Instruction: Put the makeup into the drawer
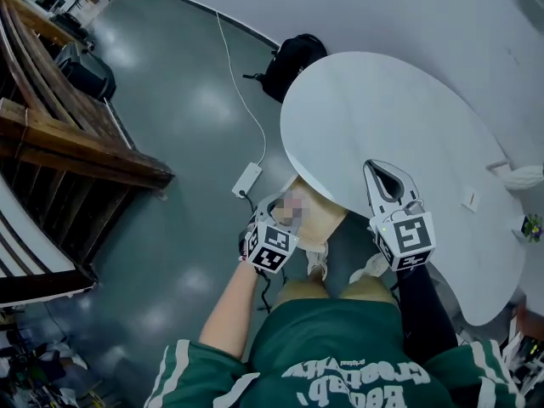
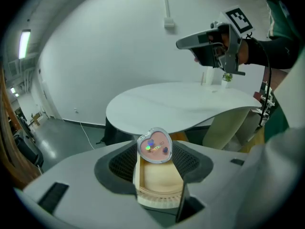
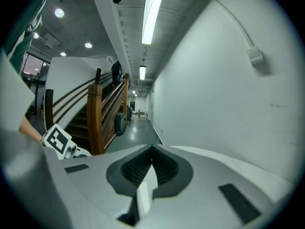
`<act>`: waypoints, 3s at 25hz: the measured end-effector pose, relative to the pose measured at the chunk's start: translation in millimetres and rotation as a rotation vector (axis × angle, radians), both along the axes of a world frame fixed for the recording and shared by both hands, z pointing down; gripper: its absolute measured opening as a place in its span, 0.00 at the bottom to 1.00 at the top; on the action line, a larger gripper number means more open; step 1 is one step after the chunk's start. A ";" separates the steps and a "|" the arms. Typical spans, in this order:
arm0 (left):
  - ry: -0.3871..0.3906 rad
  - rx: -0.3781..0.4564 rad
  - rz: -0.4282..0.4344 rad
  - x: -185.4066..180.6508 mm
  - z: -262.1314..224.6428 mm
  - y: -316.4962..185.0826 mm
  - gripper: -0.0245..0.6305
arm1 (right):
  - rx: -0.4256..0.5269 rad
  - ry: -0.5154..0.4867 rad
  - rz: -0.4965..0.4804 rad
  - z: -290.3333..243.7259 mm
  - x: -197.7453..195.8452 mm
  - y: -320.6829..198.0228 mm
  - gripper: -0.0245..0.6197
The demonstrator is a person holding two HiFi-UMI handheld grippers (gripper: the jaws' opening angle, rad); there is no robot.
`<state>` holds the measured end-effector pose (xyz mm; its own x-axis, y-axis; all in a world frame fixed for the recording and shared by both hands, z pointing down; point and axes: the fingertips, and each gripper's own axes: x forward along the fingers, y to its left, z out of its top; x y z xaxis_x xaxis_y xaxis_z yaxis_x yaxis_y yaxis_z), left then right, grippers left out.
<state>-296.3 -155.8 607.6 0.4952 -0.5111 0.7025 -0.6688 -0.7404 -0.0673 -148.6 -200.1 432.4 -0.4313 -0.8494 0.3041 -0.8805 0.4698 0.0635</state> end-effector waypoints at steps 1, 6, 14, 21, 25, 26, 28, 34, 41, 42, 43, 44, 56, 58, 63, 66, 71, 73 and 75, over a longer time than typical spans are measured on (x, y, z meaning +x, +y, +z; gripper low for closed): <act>-0.009 -0.016 0.017 2.7 9.5 0.8 0.39 | -0.004 0.005 0.007 1.6 2.9 1.5 0.05; -0.066 -0.093 0.139 24.0 60.6 4.3 0.39 | -0.026 0.034 0.040 12.4 18.0 10.9 0.05; -0.194 -0.208 0.395 58.0 133.0 18.7 0.39 | -0.076 0.077 0.123 30.5 51.5 31.0 0.05; -0.269 -0.279 0.582 90.4 178.3 30.4 0.39 | -0.113 0.097 0.239 42.7 104.0 50.2 0.05; -0.293 -0.299 0.645 107.8 203.1 32.4 0.39 | -0.141 0.115 0.289 51.4 133.7 66.3 0.05; -0.301 -0.303 0.659 111.0 209.3 34.4 0.39 | -0.150 0.121 0.300 54.3 140.8 70.7 0.05; -0.317 -0.307 0.698 116.6 219.7 39.6 0.39 | -0.169 0.132 0.324 61.2 153.9 77.9 0.05; -0.340 -0.283 0.694 121.5 245.0 35.4 0.39 | -0.207 0.147 0.362 76.4 171.3 87.7 0.05; -0.332 -0.261 0.627 125.0 258.5 23.6 0.39 | -0.228 0.158 0.360 85.6 169.9 90.2 0.05; -0.327 -0.266 0.620 124.9 259.8 23.3 0.39 | -0.227 0.160 0.358 85.3 169.2 89.1 0.05; -0.327 -0.270 0.617 124.4 261.1 23.5 0.39 | -0.225 0.161 0.357 84.6 168.5 87.9 0.05; -0.331 -0.273 0.617 123.6 262.6 24.2 0.39 | -0.223 0.163 0.355 83.7 168.1 86.8 0.05; -0.357 -0.303 0.623 118.5 259.2 33.9 0.45 | -0.206 0.156 0.334 81.6 159.0 81.9 0.05; -0.342 -0.293 0.614 118.9 249.0 31.9 0.45 | -0.196 0.151 0.326 79.0 154.6 77.8 0.05; -0.358 -0.276 0.616 111.2 224.2 24.6 0.44 | -0.150 0.133 0.292 66.4 137.5 63.0 0.05; -0.351 -0.292 0.582 100.0 208.9 24.3 0.44 | -0.126 0.122 0.267 57.6 125.1 53.9 0.05; -0.308 -0.264 0.434 70.1 175.7 12.3 0.44 | -0.074 0.092 0.230 35.2 104.6 35.1 0.05; -0.278 -0.260 0.371 58.7 158.8 7.5 0.44 | -0.047 0.084 0.214 24.0 97.4 28.0 0.05; -0.245 -0.239 0.310 47.6 137.9 1.4 0.44 | -0.021 0.074 0.204 12.4 90.6 21.5 0.05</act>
<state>-248.7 -154.4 745.4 0.4038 -0.1749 0.8980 -0.3989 -0.9170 0.0008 -58.0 -178.5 444.8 -0.2272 -0.9099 0.3472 -0.9507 0.2845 0.1233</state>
